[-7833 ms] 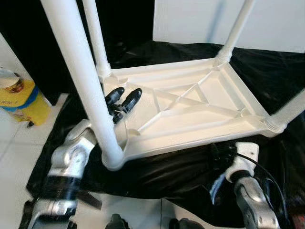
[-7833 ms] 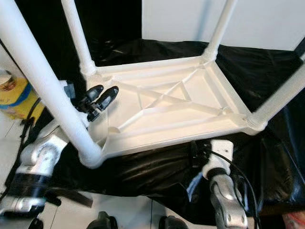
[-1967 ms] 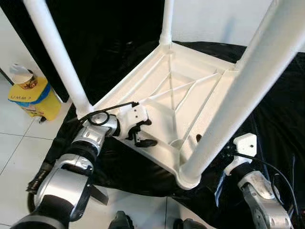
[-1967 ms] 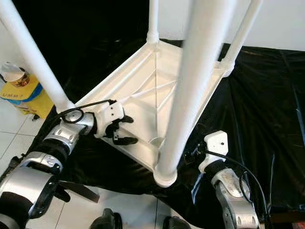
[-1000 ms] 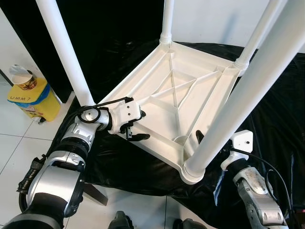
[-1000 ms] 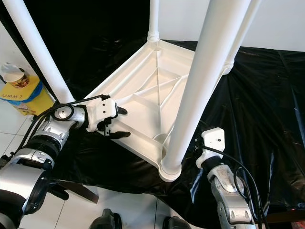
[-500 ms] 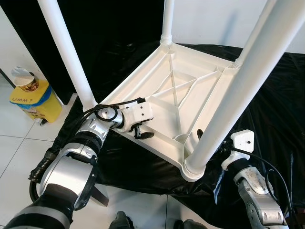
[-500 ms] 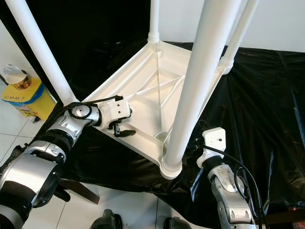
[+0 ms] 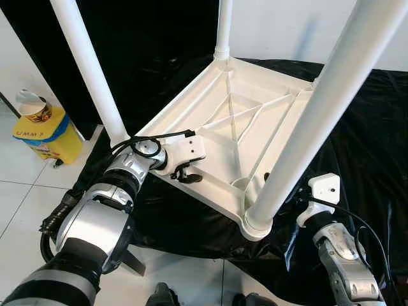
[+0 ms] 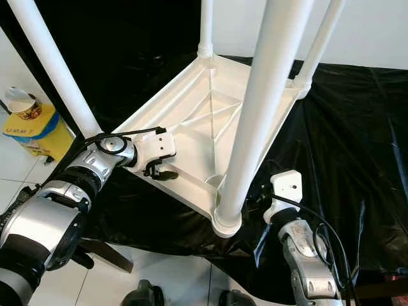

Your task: Building children table

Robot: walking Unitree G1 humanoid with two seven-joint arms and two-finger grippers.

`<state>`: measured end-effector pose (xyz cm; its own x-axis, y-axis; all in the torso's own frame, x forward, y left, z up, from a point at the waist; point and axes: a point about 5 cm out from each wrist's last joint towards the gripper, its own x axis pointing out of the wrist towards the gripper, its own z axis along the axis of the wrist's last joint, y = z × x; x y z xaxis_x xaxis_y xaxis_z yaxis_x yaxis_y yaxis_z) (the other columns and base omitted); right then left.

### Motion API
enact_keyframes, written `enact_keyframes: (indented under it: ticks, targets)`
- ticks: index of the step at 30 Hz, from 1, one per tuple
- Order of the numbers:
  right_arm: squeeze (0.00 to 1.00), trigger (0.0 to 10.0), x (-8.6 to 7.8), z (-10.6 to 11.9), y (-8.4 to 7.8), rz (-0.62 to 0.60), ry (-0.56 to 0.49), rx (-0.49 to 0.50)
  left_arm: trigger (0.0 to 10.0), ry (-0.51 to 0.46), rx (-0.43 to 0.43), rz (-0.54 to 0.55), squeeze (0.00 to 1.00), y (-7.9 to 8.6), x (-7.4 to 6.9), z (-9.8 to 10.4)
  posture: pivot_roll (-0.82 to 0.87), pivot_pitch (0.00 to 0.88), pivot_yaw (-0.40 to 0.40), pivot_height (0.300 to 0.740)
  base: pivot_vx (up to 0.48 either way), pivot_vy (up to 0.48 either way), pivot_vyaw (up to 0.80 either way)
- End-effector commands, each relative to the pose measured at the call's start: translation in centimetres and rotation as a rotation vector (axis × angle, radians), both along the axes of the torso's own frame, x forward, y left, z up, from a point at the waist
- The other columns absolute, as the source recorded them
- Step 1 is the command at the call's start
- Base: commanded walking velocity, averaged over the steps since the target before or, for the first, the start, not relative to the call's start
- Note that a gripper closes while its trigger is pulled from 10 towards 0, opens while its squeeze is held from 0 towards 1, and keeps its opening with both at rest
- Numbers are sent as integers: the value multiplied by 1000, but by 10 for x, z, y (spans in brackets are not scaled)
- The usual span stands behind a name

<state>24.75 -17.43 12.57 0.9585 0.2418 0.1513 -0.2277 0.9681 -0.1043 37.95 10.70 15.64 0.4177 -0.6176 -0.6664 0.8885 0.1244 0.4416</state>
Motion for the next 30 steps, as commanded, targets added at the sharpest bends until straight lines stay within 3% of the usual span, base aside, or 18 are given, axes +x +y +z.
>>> enact_keyframes:
  ticks: [1, 7, 13, 26, 30]
  targets:
    - [0, 10000, 0, -3, -3, -21, 9, 2, 0, 19, -5, 49, 0, 9, -1, -7, -7, 127, 0, 740, 0, 0, 0]
    - [0, 10000, 0, -3, -2, -24, 8, 5, 0, 52, -13, 58, 0, 18, -6, -14, -7, 126, 1, 740, 0, 0, 0]
    - [0, 10000, 1, -3, -4, -41, 3, 2, 0, 92, -91, 70, 0, 23, -16, -24, -12, 118, 3, 740, 0, 0, 0]
    - [0, 10000, 8, 0, -11, -154, -21, 11, 0, 126, -285, 124, 0, 7, -40, -32, -20, 91, 6, 740, 0, 0, 0]
    - [0, 10000, 10, -2, -16, -239, -12, 4, 0, 138, -392, 170, 0, -5, -54, -28, -25, 88, 9, 740, 0, 0, 0]
